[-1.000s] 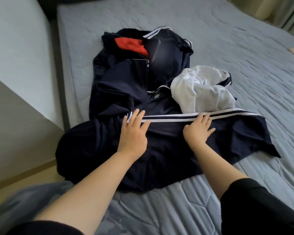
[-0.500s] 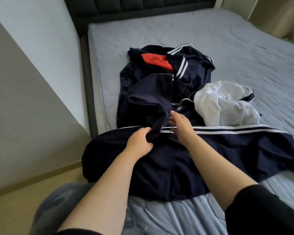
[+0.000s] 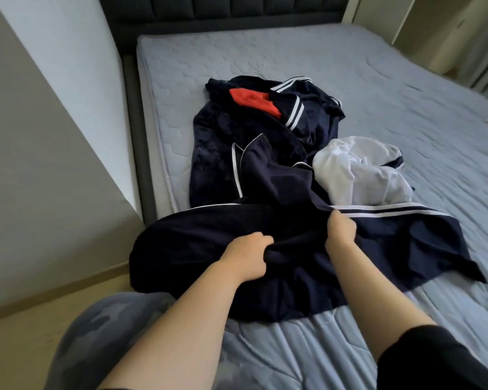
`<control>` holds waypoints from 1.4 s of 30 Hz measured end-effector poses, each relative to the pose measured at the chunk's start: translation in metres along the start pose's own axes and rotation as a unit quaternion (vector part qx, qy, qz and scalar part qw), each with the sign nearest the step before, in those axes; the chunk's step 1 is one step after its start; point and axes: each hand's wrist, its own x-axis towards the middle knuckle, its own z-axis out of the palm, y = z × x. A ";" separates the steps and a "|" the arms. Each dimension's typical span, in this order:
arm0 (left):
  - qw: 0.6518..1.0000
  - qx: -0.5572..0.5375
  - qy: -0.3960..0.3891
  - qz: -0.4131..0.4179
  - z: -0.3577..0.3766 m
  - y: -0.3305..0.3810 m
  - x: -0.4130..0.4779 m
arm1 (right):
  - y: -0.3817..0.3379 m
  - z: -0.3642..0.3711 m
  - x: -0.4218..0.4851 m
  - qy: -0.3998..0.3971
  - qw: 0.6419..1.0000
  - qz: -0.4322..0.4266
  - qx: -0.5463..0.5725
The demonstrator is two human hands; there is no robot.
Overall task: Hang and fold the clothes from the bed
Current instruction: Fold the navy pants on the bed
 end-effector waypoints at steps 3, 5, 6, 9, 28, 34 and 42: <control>0.997 0.058 -0.013 0.047 0.011 0.008 -0.006 | 0.052 -0.009 -0.009 0.053 0.994 0.079 0.049; 0.992 0.099 -0.001 0.079 0.018 0.017 -0.008 | 0.058 -0.012 -0.016 0.098 0.992 0.025 0.078; 0.989 0.117 0.003 0.091 0.020 0.021 -0.008 | 0.054 -0.012 -0.017 0.097 0.992 -0.031 0.075; 0.987 0.134 -0.011 0.093 0.023 0.026 -0.008 | 0.024 -0.009 -0.023 0.012 0.983 -0.170 0.063; 0.964 0.165 0.065 0.200 0.043 0.051 -0.015 | 0.090 -0.134 0.039 0.196 0.839 0.251 0.442; 0.952 0.253 0.010 0.169 0.059 0.074 -0.002 | 0.090 -0.148 0.043 -0.063 0.804 0.252 0.535; 0.964 0.212 0.009 0.163 0.061 0.114 0.026 | 0.081 -0.189 0.066 0.050 0.796 0.113 0.593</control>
